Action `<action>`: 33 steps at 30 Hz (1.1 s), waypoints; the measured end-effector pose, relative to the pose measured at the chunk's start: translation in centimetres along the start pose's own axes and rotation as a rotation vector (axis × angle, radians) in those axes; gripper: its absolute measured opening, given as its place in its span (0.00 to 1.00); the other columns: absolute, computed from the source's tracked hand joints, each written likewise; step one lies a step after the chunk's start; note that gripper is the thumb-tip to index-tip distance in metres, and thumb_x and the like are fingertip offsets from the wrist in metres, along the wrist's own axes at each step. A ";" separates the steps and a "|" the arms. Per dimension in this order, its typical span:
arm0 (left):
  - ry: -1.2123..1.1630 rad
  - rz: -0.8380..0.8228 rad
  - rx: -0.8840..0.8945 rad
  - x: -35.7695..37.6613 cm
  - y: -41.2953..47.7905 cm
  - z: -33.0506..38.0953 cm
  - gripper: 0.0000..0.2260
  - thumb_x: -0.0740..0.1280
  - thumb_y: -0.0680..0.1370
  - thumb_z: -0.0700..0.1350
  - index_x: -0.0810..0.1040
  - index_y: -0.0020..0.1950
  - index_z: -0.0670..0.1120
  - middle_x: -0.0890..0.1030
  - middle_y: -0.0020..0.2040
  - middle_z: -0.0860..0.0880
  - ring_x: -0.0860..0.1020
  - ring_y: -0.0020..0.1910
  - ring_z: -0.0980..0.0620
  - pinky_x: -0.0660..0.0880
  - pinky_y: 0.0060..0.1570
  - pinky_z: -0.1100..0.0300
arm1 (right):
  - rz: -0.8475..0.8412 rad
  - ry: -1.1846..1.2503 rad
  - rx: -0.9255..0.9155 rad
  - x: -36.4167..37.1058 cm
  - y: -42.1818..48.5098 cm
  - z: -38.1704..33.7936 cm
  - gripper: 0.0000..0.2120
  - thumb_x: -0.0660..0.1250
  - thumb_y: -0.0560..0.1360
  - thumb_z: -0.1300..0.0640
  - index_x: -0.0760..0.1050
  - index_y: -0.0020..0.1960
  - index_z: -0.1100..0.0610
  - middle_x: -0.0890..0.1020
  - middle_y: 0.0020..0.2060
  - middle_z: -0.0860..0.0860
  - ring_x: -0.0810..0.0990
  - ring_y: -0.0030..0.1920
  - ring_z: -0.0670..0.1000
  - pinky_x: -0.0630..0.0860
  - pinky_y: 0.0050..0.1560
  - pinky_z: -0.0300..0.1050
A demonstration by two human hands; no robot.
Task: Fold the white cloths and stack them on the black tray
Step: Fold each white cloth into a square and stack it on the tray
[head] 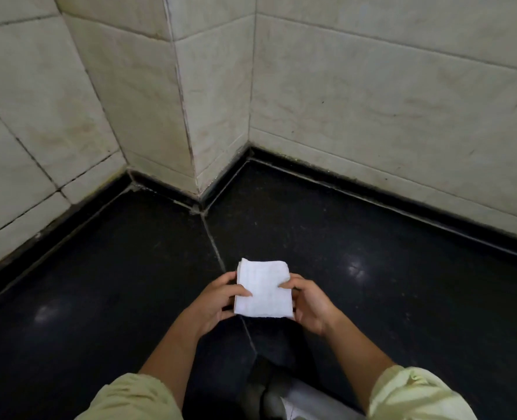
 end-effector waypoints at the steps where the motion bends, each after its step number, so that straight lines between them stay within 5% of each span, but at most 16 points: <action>1: 0.006 -0.022 0.011 0.7 0.2 0.3 0.18 0.70 0.72 0.38 0.77 0.59 0.54 0.83 0.55 0.50 0.81 0.55 0.49 0.77 0.57 0.50 | 0.014 0.016 -0.020 -0.6 -0.4 -0.4 0.21 0.66 0.70 0.63 0.75 0.63 0.58 0.81 0.56 0.59 0.80 0.54 0.59 0.80 0.45 0.52; 11: 0.221 -0.216 0.085 12.0 1.9 3.1 0.12 0.70 0.75 0.48 0.80 0.58 0.52 0.84 0.53 0.49 0.82 0.53 0.50 0.78 0.55 0.52 | 0.187 0.088 -0.203 -10.4 -7.0 -3.9 0.18 0.66 0.73 0.59 0.76 0.62 0.60 0.83 0.53 0.58 0.81 0.54 0.59 0.77 0.57 0.57; 26: 0.433 -0.440 0.164 36.8 -2.8 0.3 0.10 0.71 0.74 0.45 0.82 0.54 0.46 0.84 0.48 0.47 0.82 0.48 0.50 0.79 0.47 0.57 | 0.414 0.147 -0.414 -30.5 -23.2 -4.3 0.18 0.68 0.70 0.57 0.79 0.58 0.64 0.83 0.49 0.59 0.81 0.48 0.58 0.77 0.48 0.52; 33: 0.466 -0.556 0.180 50.7 -6.8 -4.3 0.11 0.71 0.74 0.45 0.81 0.55 0.44 0.84 0.51 0.44 0.84 0.50 0.46 0.79 0.55 0.50 | 0.522 0.149 -0.489 -41.9 -34.0 -2.8 0.15 0.68 0.71 0.57 0.79 0.56 0.62 0.84 0.46 0.57 0.82 0.51 0.59 0.79 0.49 0.52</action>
Point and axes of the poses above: each hand's wrist, its own y-axis towards the middle knuckle, its own x-axis out of the palm, z = x × y, the point moved 6 cm from there along y, towards the middle knuckle
